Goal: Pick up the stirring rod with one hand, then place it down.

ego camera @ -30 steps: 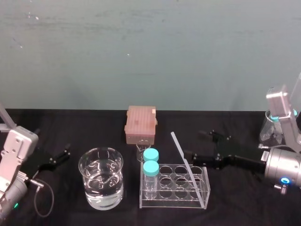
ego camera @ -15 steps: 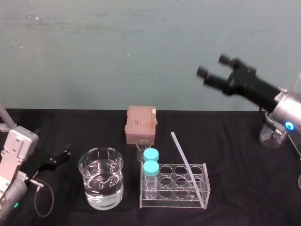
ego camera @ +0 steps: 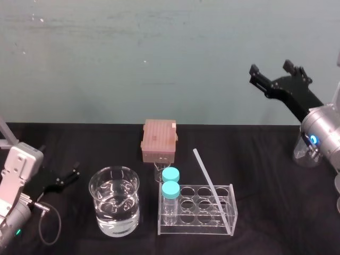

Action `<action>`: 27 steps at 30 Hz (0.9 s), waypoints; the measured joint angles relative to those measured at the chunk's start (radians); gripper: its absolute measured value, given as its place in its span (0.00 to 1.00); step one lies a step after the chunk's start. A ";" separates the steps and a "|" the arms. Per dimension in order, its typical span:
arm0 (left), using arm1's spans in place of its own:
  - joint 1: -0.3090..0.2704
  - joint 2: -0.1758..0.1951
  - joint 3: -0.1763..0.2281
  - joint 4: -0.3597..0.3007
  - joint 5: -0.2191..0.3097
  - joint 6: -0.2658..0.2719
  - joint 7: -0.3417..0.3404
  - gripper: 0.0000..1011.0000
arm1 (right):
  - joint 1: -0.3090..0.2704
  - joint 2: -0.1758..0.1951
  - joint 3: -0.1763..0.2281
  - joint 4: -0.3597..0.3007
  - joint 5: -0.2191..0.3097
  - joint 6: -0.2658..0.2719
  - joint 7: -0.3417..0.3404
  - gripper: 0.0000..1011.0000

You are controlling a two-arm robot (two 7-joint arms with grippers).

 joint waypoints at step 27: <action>0.000 0.000 0.000 0.000 0.000 0.000 0.000 0.99 | -0.016 -0.019 0.011 0.023 -0.006 0.050 -0.024 0.99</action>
